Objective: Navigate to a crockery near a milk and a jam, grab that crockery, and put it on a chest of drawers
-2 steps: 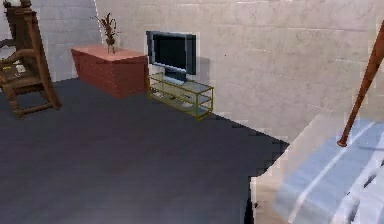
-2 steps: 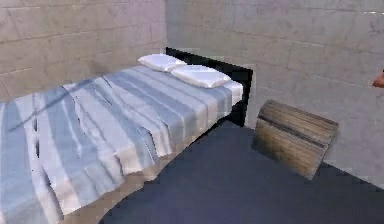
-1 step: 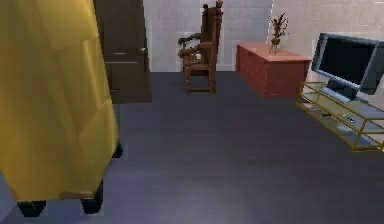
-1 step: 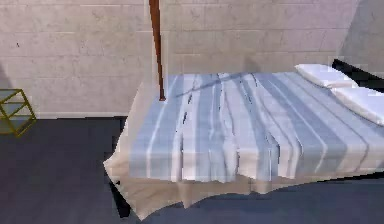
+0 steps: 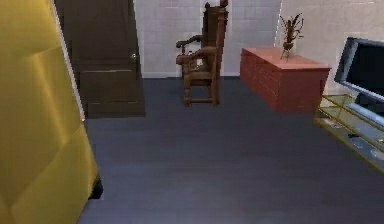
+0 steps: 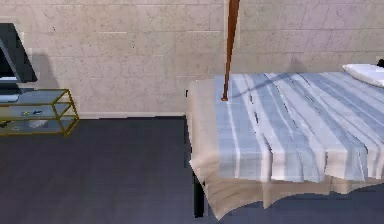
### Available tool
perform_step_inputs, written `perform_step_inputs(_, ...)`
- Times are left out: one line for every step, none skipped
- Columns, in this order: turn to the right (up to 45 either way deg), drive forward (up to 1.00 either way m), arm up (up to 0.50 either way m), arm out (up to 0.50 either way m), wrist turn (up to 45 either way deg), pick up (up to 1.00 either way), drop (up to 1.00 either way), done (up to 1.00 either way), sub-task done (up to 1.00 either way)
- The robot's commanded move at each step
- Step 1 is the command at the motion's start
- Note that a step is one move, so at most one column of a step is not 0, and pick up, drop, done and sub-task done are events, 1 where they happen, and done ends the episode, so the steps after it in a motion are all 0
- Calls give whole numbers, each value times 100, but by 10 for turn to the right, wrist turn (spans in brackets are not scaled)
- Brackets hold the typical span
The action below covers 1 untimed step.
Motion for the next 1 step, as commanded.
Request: perform_step_inputs(-90,0,0,0,0,0,0,0,0)
